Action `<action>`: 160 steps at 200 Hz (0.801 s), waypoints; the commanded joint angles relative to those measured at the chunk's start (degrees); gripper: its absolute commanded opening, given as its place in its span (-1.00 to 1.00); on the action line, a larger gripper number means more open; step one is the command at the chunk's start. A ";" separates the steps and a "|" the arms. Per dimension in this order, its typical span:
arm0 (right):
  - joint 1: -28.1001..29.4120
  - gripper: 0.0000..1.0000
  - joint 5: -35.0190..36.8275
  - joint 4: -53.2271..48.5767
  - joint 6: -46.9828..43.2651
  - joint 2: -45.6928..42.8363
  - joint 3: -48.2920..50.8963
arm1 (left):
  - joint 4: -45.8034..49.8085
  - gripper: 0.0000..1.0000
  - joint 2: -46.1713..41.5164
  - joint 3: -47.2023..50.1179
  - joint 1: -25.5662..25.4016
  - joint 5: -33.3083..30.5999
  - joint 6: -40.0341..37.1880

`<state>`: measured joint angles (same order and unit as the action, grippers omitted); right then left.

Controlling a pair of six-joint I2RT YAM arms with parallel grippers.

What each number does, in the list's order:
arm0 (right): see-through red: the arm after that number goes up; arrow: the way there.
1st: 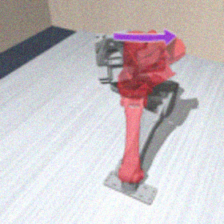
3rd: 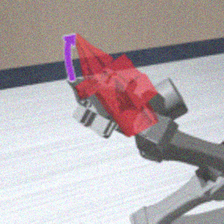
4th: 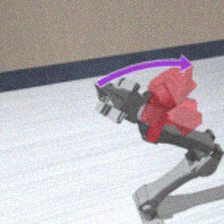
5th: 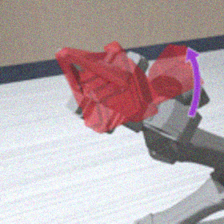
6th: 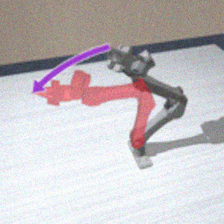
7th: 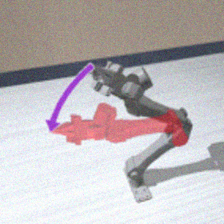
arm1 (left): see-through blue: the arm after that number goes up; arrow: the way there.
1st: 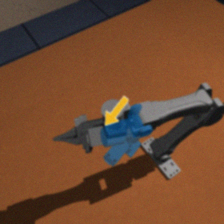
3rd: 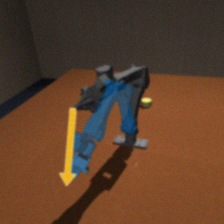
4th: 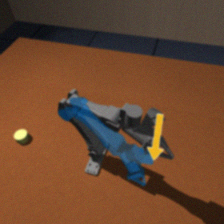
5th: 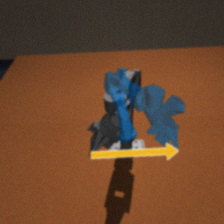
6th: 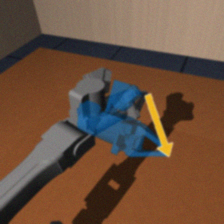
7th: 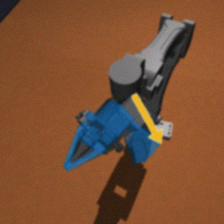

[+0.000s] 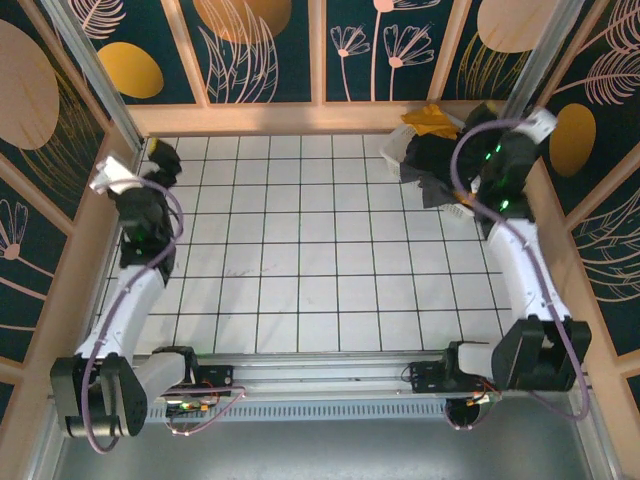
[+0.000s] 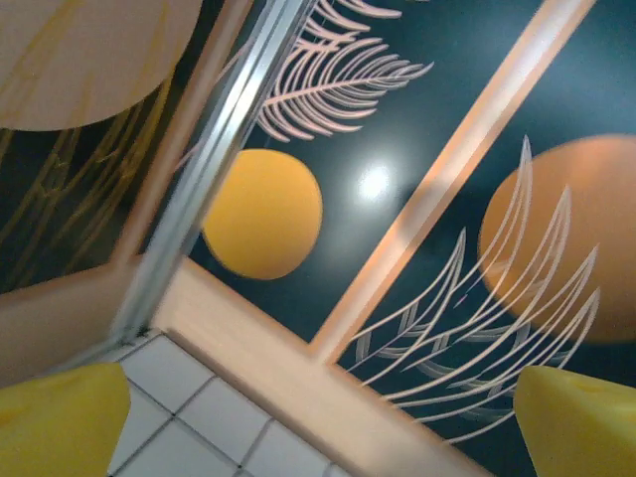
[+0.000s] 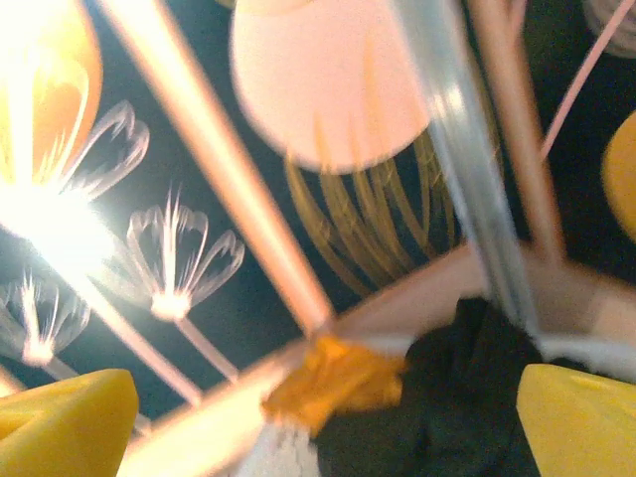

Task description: Fold and stack the t-shirts

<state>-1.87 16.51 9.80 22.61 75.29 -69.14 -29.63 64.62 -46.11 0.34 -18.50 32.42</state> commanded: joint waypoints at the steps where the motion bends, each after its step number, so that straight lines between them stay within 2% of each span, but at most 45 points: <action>1: -0.52 0.84 -0.03 -26.02 3.92 11.87 -13.41 | 20.75 0.98 10.38 -12.50 -0.09 12.39 9.75; 20: -1.97 0.75 1.07 -38.57 3.90 23.47 -28.43 | 25.09 0.98 14.56 -19.80 -2.74 16.40 9.18; 32: -3.20 0.73 0.58 -45.82 4.87 30.13 -36.91 | 24.09 0.97 14.51 -20.17 -4.03 18.28 10.28; 54: -4.10 0.72 -1.75 -53.20 5.15 40.04 -47.58 | 24.63 0.97 15.50 -22.02 -6.49 22.56 10.49; 72: -3.96 0.72 -2.09 -55.75 5.63 44.98 -51.29 | 27.25 0.89 16.57 -23.97 -9.91 23.50 7.90; 109: -4.04 0.66 -7.10 -56.23 9.82 50.28 -50.37 | 28.17 0.65 16.61 -22.81 -14.37 25.32 7.72; 117: -4.12 0.55 -8.14 -55.68 10.35 51.09 -49.98 | 28.38 0.60 16.59 -22.56 -14.98 25.80 7.70; 123: -4.29 0.40 -8.81 -55.09 10.78 51.47 -49.59 | 28.59 0.57 16.55 -22.45 -15.39 25.88 7.68; 128: -4.43 0.23 -9.40 -54.59 11.23 51.54 -49.32 | 28.74 0.51 16.50 -22.36 -15.58 26.01 7.72; 137: -4.69 -0.28 -9.87 -53.26 11.98 51.04 -48.67 | 28.96 0.43 16.44 -22.19 -15.69 26.44 7.65; 147: -4.63 -0.71 -9.07 -51.39 12.49 49.24 -47.88 | 29.23 0.33 16.42 -22.26 -15.72 26.71 7.65; 154: -4.34 -0.91 -7.82 -49.57 12.61 47.21 -46.88 | 29.42 0.27 16.33 -22.48 -15.72 26.89 7.45; 160: -4.09 -1.00 -6.59 -47.80 12.57 45.20 -45.86 | 29.60 0.23 16.33 -22.69 -15.71 27.08 7.37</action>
<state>-6.55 10.22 -41.89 32.60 125.47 -116.92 -1.41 81.17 -68.05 -15.29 6.90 40.62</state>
